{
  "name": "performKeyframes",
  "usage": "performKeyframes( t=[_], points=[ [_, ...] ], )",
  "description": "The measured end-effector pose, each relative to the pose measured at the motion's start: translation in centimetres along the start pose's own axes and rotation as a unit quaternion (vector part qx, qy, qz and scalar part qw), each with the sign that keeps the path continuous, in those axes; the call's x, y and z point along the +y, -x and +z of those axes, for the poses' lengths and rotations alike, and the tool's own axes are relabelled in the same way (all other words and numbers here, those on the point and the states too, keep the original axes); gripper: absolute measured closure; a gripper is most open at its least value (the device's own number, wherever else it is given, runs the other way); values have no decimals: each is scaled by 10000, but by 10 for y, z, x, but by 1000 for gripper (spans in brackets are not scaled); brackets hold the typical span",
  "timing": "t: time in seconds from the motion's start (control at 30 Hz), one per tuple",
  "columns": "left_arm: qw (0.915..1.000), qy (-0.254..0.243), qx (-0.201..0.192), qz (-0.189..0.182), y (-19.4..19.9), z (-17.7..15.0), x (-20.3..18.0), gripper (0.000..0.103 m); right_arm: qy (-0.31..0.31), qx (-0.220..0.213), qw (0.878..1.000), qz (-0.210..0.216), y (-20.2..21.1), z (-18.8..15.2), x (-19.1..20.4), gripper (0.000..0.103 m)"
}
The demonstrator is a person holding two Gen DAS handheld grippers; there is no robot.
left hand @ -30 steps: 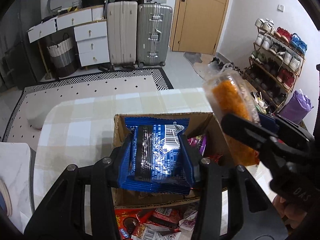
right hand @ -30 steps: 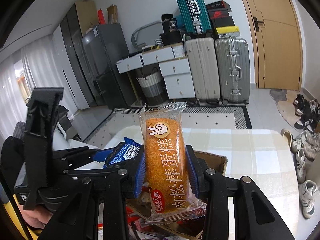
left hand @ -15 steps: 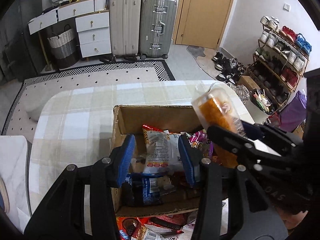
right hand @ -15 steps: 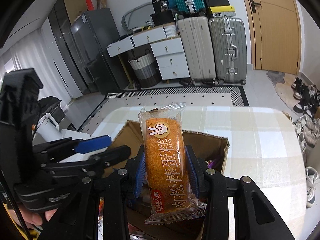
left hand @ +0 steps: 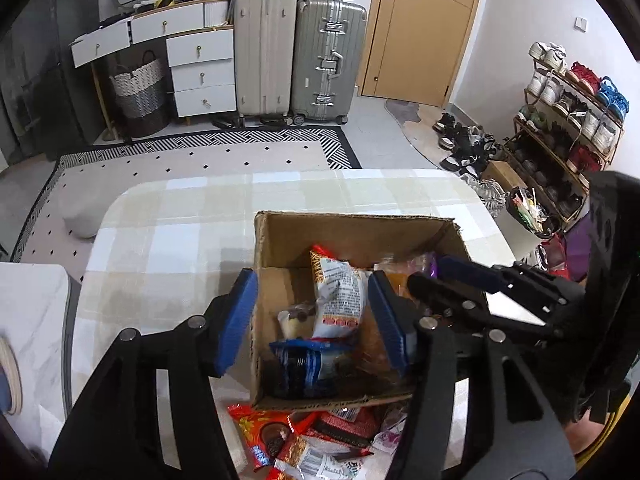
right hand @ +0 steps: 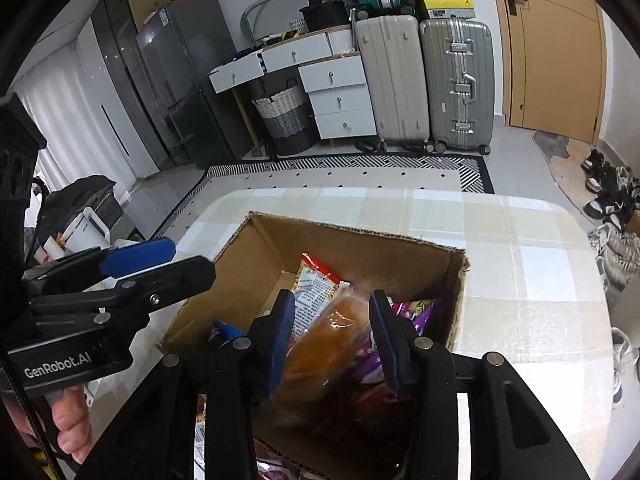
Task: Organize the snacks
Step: 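Carry both snacks over the cardboard box and open both tools to drop them, then withdraw both tools from the box back toward the remaining snacks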
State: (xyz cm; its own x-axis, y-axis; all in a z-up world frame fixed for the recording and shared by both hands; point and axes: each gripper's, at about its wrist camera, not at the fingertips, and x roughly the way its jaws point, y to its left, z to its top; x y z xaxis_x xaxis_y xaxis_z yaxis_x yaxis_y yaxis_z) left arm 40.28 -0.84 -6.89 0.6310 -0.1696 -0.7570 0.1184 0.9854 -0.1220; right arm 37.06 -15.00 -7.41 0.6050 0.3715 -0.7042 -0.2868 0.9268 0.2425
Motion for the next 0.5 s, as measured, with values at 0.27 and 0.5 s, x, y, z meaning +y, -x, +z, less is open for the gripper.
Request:
performKeyframes(
  t=[0.27, 0.5],
  points=[
    [9994, 50, -286, 178, 54, -12, -7, 37, 70, -593, 9982, 105, 56, -2, 14, 63],
    [9968, 82, -761, 244, 130, -29, -16, 28, 233, -1257, 9917, 155, 134, -11, 42, 54]
  ],
)
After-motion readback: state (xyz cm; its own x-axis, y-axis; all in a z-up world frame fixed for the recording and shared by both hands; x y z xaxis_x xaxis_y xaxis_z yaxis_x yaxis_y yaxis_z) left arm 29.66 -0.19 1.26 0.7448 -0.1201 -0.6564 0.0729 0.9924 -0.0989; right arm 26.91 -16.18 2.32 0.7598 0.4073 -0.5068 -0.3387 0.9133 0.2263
